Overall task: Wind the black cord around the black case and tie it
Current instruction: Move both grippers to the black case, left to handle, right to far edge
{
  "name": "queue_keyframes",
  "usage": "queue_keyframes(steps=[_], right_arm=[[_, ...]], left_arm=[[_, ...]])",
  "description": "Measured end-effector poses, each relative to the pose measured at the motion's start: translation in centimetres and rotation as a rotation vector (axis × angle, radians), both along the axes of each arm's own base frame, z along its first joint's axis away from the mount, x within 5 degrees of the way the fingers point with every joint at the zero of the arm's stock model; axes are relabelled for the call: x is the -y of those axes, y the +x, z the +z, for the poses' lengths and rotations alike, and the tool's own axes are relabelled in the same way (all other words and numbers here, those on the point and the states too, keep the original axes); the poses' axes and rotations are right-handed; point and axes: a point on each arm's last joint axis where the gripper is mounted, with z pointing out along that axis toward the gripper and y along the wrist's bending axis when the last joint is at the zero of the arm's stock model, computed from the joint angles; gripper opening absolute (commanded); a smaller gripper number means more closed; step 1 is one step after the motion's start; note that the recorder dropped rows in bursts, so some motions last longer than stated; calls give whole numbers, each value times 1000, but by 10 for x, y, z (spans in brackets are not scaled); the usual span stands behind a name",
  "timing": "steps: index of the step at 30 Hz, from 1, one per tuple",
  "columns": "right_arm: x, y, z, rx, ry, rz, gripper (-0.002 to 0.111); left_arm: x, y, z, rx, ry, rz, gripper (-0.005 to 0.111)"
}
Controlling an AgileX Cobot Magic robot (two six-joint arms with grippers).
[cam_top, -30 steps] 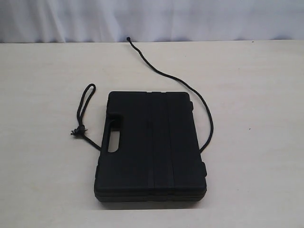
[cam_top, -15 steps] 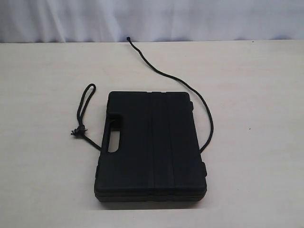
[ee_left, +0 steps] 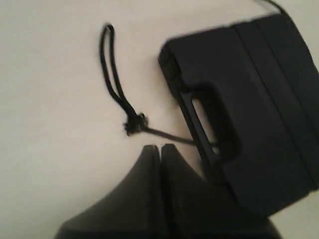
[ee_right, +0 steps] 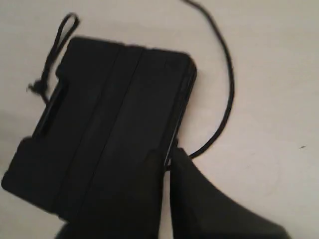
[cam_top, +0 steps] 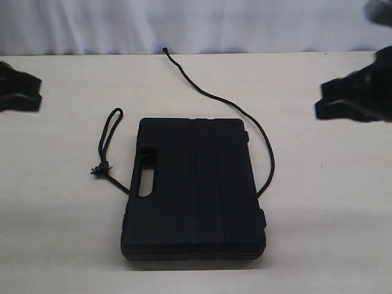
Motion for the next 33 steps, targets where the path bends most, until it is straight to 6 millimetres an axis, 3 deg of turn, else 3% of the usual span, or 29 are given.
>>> queue_keyframes(steps=[7,12,16,19,27,33], right_arm=[[-86,6,-47,-106,-192,266,5],[-128,18,-72,-187,-275,326,12],[-138,30,-79,-238,-296,326,24],[-140,32,-77,-251,-301,328,31],[-138,28,-75,-281,-320,338,38],[-137,27,-75,-295,-326,341,38]], left_arm=[[10,28,-53,-280,-76,-62,1],[20,39,-72,-325,-155,-125,20],[39,48,-86,-322,-175,-180,38],[52,57,-103,-331,-174,-159,43],[61,78,-170,-486,-224,3,43],[70,84,-197,-506,-319,-25,43]])
